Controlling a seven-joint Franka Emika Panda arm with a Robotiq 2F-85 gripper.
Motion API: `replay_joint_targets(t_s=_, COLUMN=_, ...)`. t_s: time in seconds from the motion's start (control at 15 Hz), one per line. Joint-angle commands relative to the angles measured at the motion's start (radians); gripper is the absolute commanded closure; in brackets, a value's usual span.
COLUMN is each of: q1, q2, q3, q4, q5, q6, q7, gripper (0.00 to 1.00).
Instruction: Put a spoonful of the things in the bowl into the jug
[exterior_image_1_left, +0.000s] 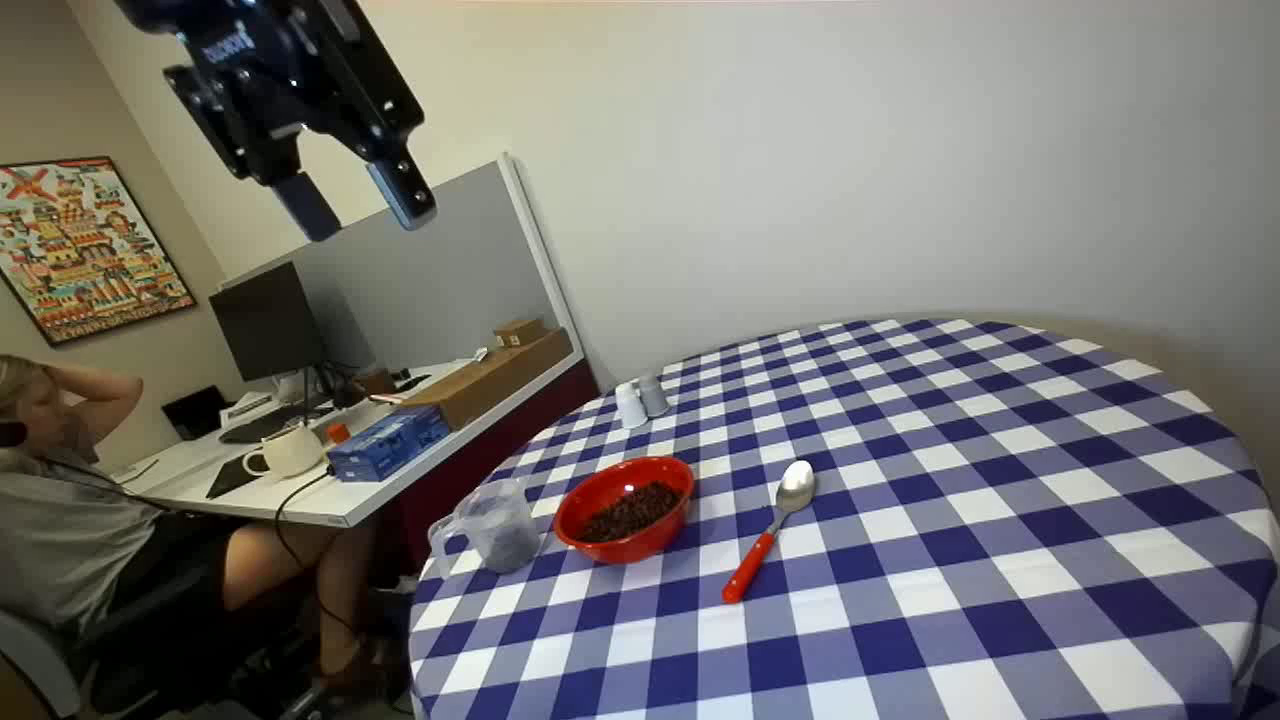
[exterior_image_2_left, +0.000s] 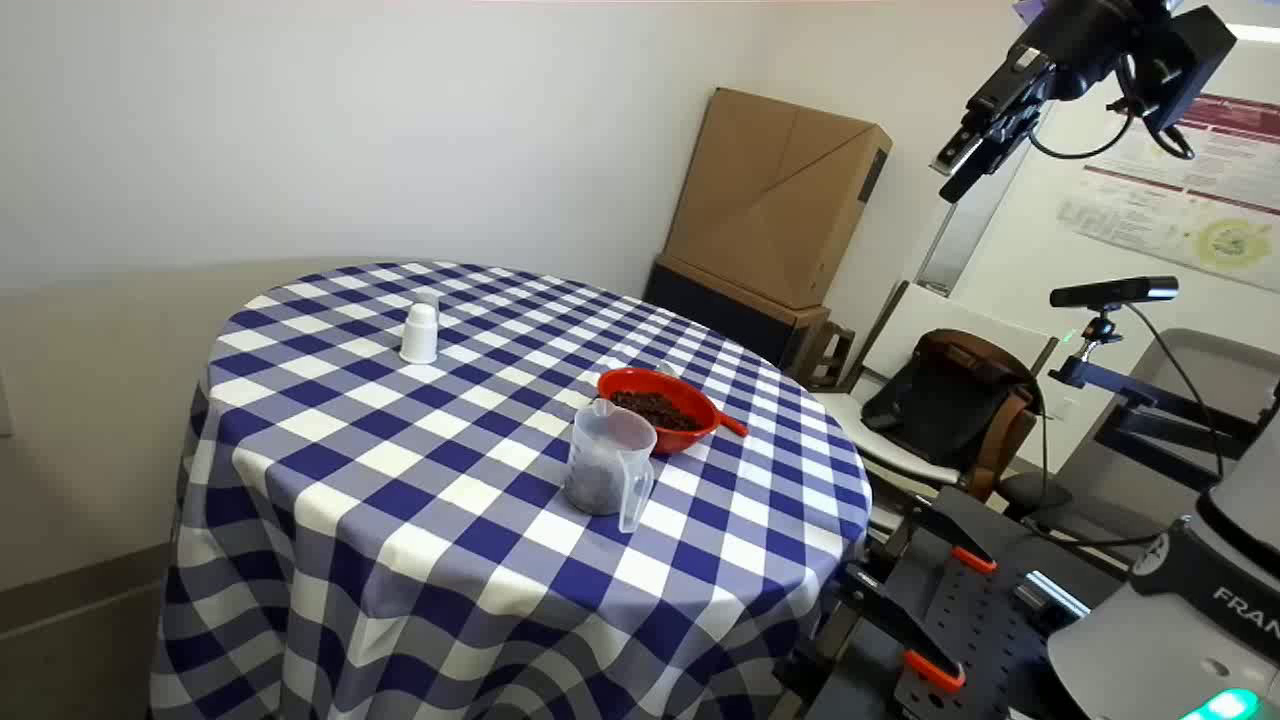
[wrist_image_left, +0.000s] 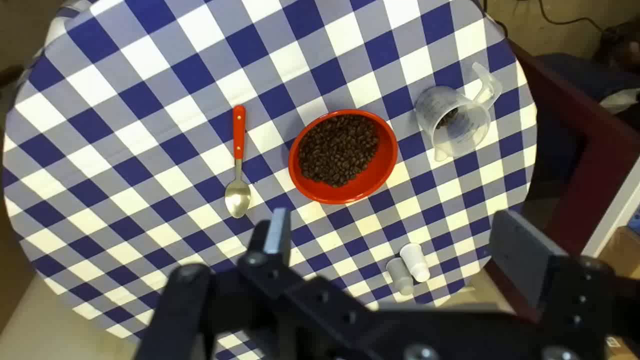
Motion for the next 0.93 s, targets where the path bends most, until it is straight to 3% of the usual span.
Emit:
replay_joint_targets(t_s=0.0, q1=-0.007, q2=0.003, q3=0.008, q4=-0.003, q5=0.008, q6=-0.007, q7=-0.006, gripper=0.0)
replay_joint_targets(t_s=0.2, q1=0.024, q2=0.017, q3=0.03, q4=0.0, q5=0.007, q6=-0.027, q7=-0.021, gripper=0.0)
replay_joint_targets(t_s=0.47, q1=0.054, q2=0.091, q3=0.039, q4=0.002, q5=-0.021, q6=0.048, q7=-0.058, gripper=0.0)
replay_joint_targets(t_s=0.87, q1=0.016, q2=0.324, q3=0.02, q4=0.001, q5=-0.098, q6=0.301, q7=-0.073, gripper=0.0)
